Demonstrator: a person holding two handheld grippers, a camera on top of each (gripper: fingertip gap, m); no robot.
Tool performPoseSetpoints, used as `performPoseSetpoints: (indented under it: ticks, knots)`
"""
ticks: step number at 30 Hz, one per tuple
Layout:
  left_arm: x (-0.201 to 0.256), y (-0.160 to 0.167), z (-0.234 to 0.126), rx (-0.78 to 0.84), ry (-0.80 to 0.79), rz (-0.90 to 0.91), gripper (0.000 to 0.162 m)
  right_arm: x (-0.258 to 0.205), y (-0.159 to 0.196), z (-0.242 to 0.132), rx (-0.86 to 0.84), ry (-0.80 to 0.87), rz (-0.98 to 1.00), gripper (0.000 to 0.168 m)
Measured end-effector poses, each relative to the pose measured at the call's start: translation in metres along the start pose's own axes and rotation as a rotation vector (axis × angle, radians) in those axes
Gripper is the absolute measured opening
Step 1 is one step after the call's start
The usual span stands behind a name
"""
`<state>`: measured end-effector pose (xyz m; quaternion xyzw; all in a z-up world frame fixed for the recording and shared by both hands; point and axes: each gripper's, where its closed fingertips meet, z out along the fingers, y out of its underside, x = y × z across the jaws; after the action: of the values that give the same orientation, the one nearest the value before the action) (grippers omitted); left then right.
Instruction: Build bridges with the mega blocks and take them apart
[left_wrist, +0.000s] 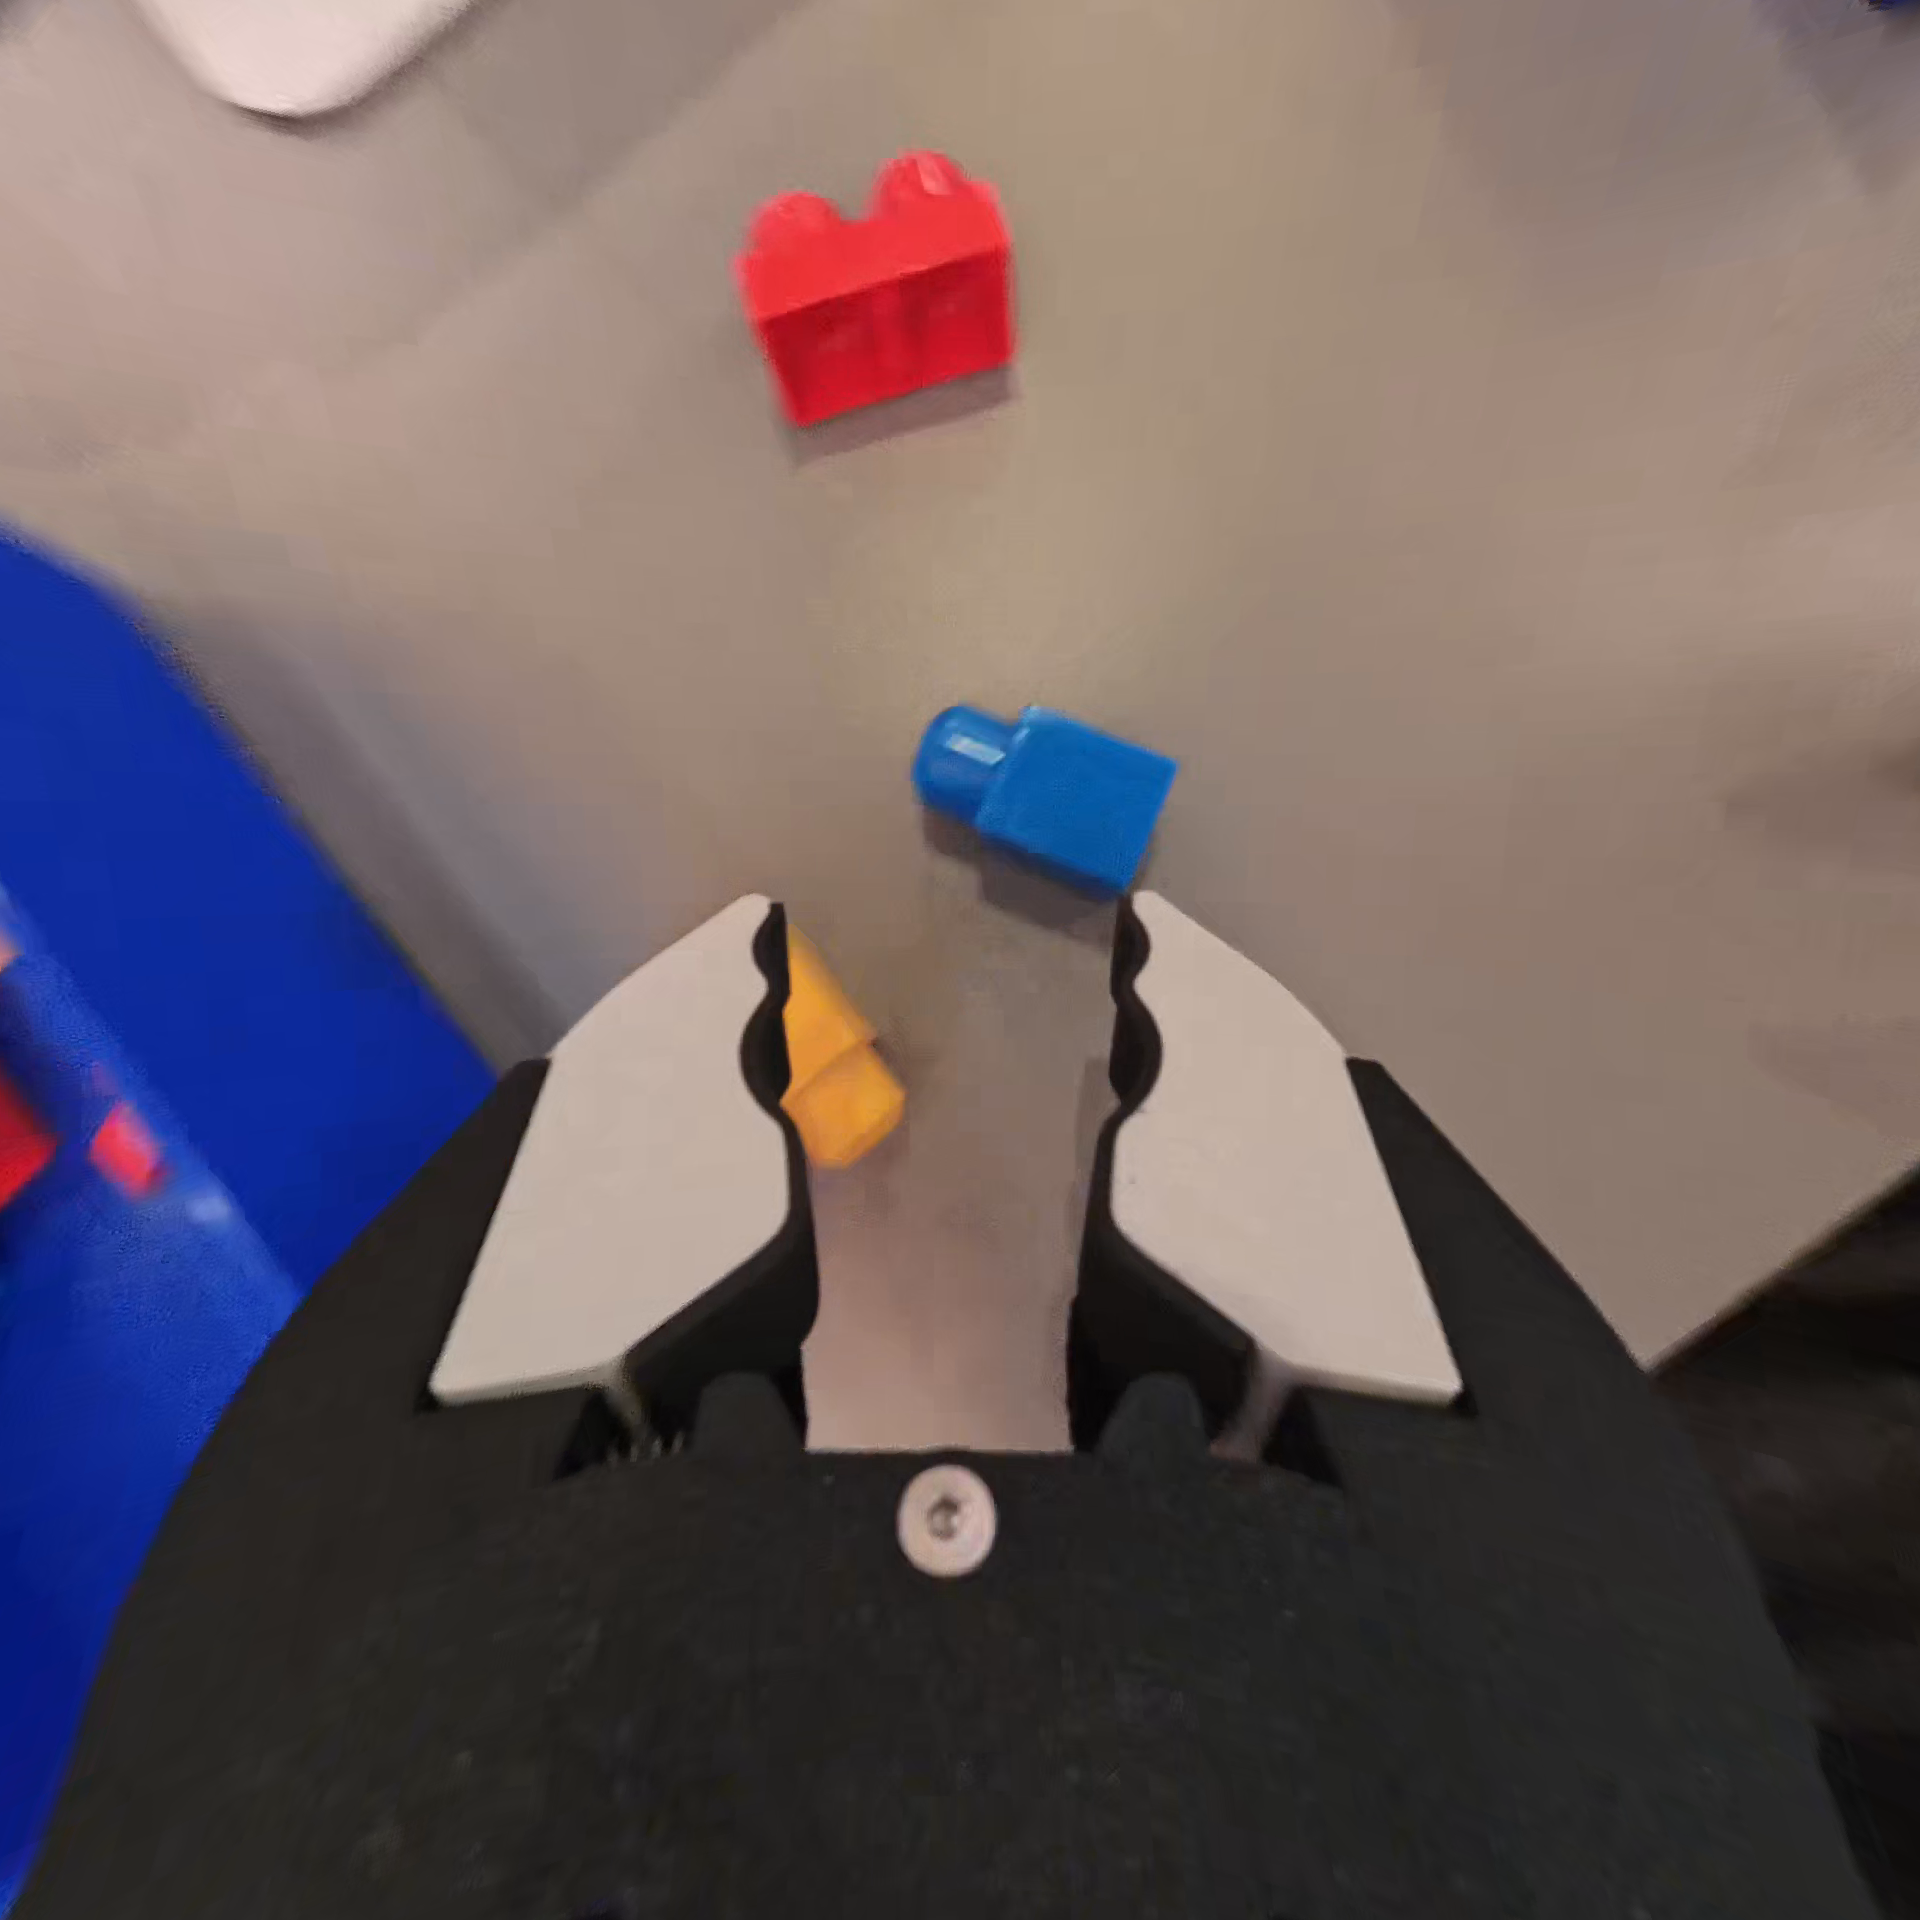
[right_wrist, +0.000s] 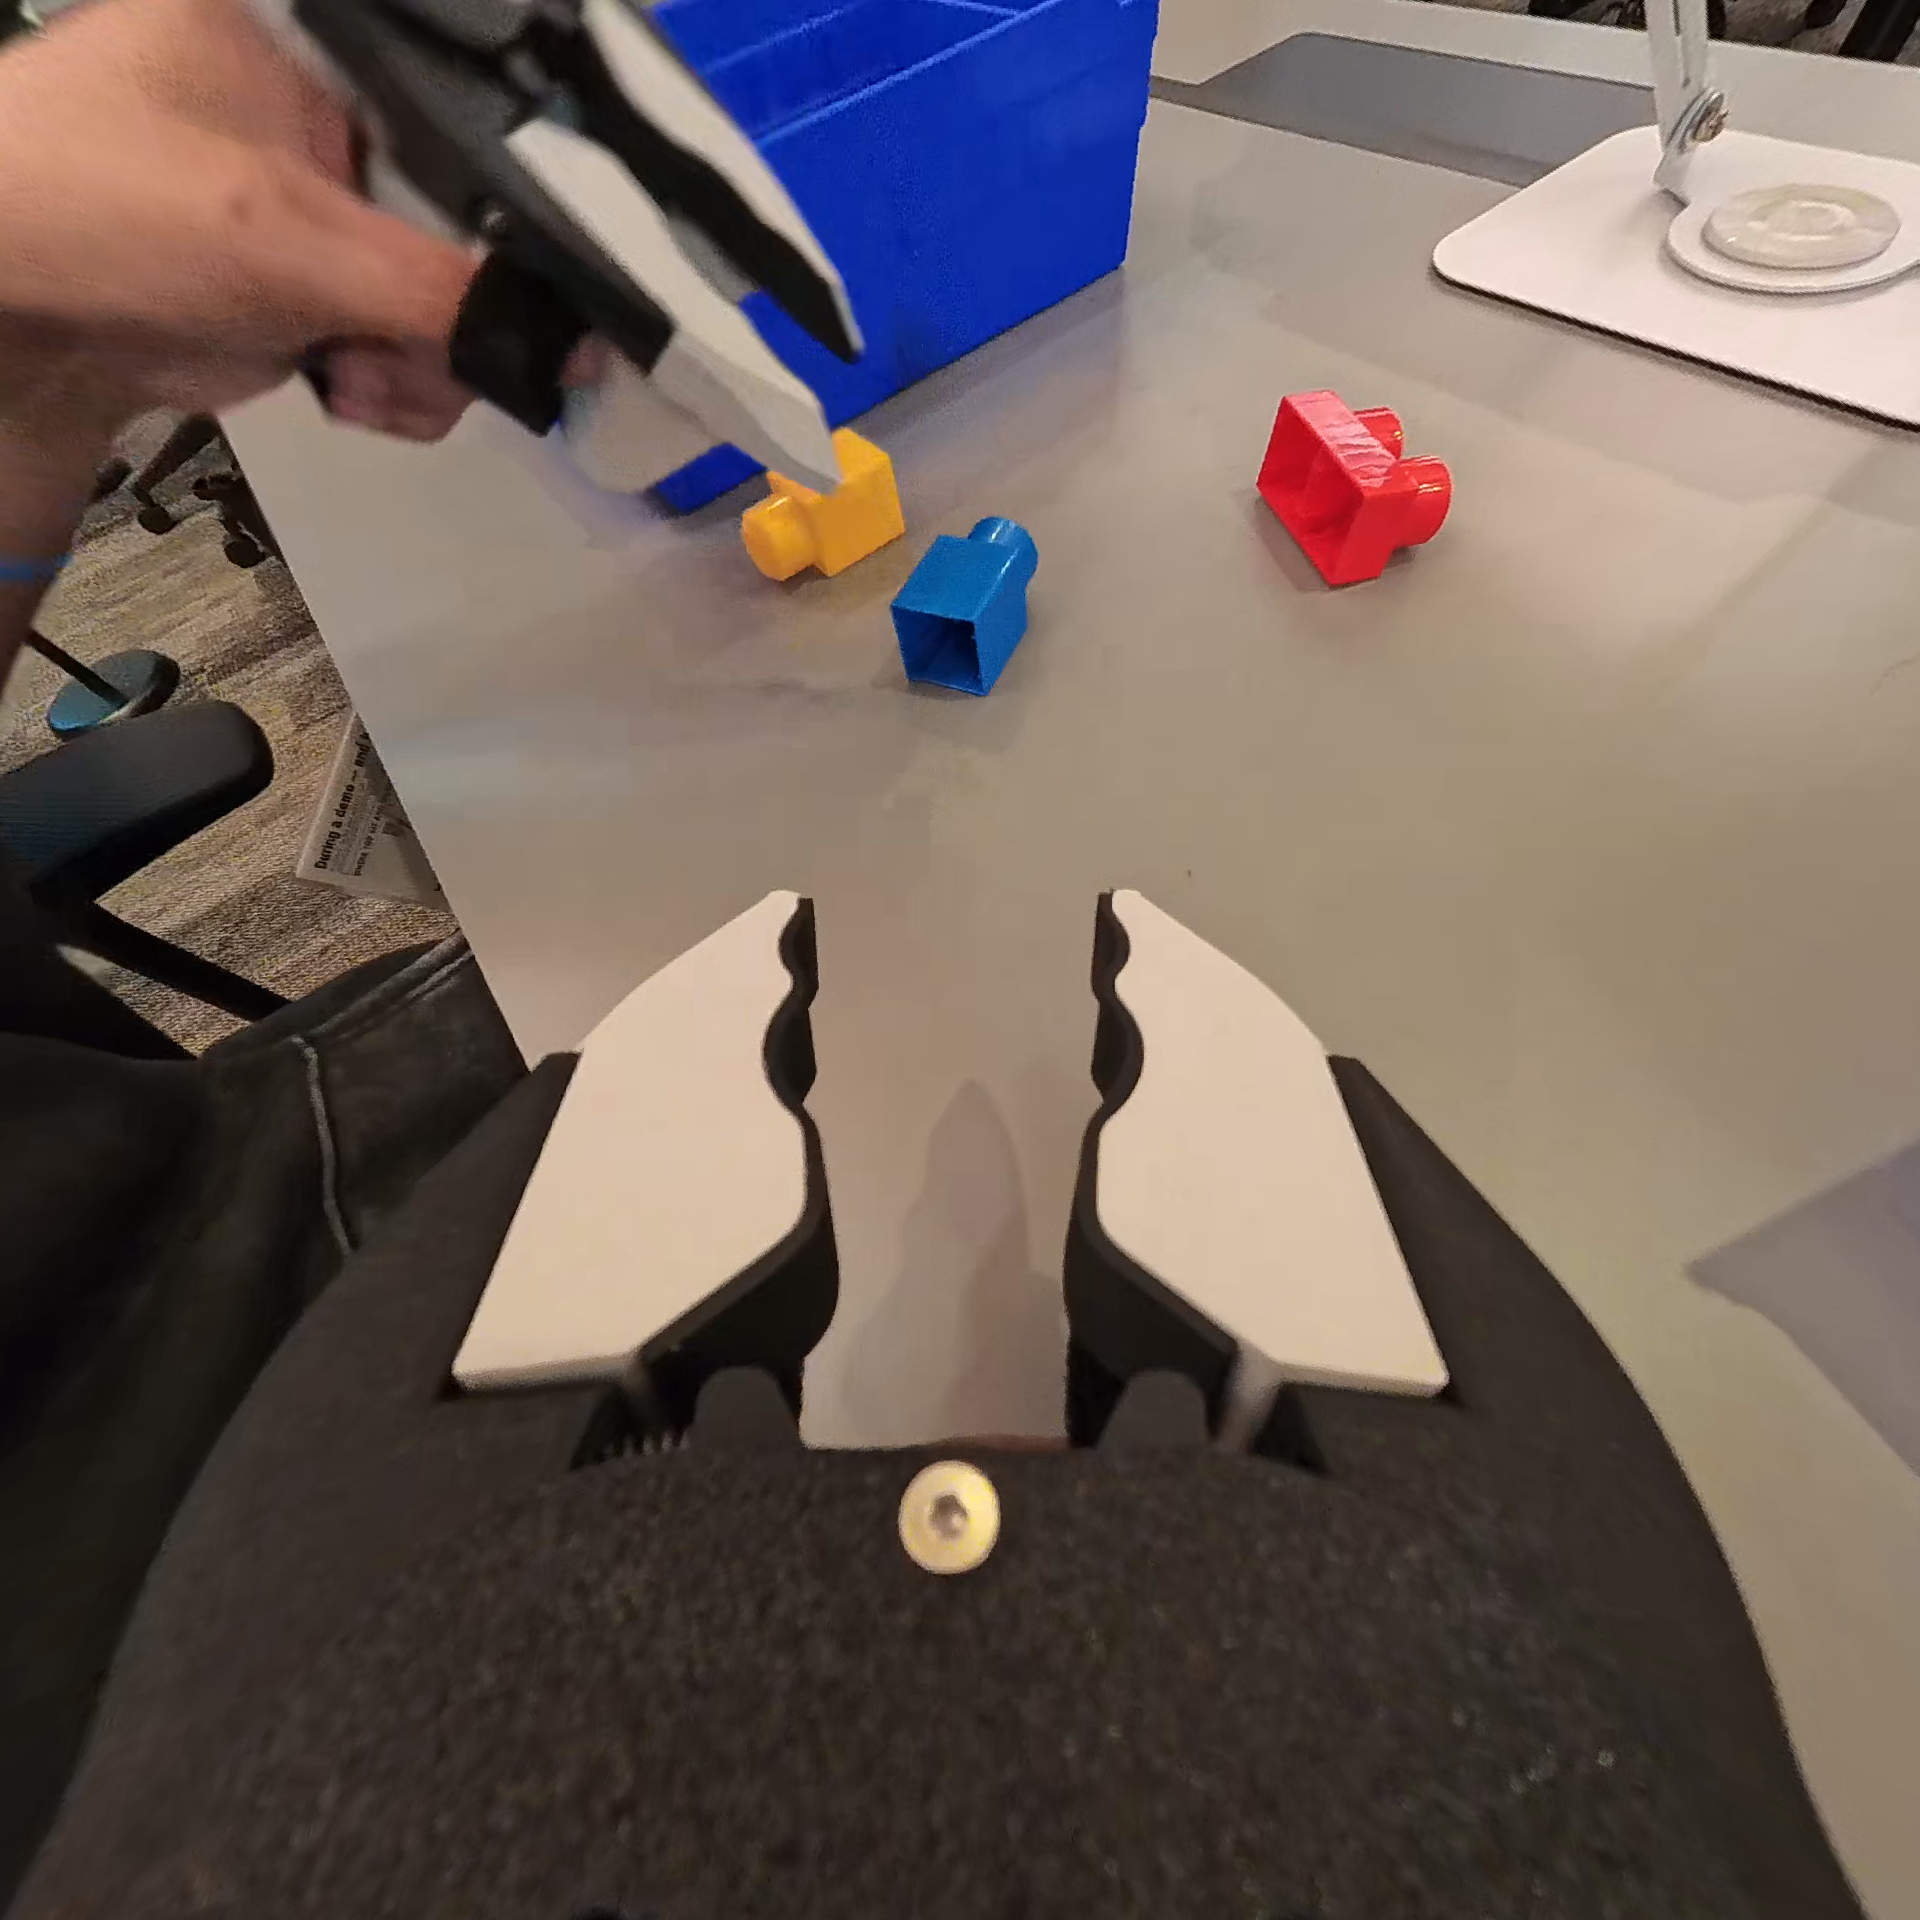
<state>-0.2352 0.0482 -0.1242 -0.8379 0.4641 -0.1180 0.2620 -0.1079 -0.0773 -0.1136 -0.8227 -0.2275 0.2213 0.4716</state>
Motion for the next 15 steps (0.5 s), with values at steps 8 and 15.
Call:
performPoseSetpoints:
  ticks: [8, 15]
  knots:
    - [-0.011, 0.089, 0.015, 0.070, -0.239, -0.206, 0.053, -0.006, 0.009, 0.009, -0.030, -0.015, -0.014, 0.050]
    - [-0.025, 0.073, 0.030, 0.077, -0.227, -0.294, 0.038, -0.002, 0.011, 0.011, -0.046, 0.003, -0.042, 0.050]
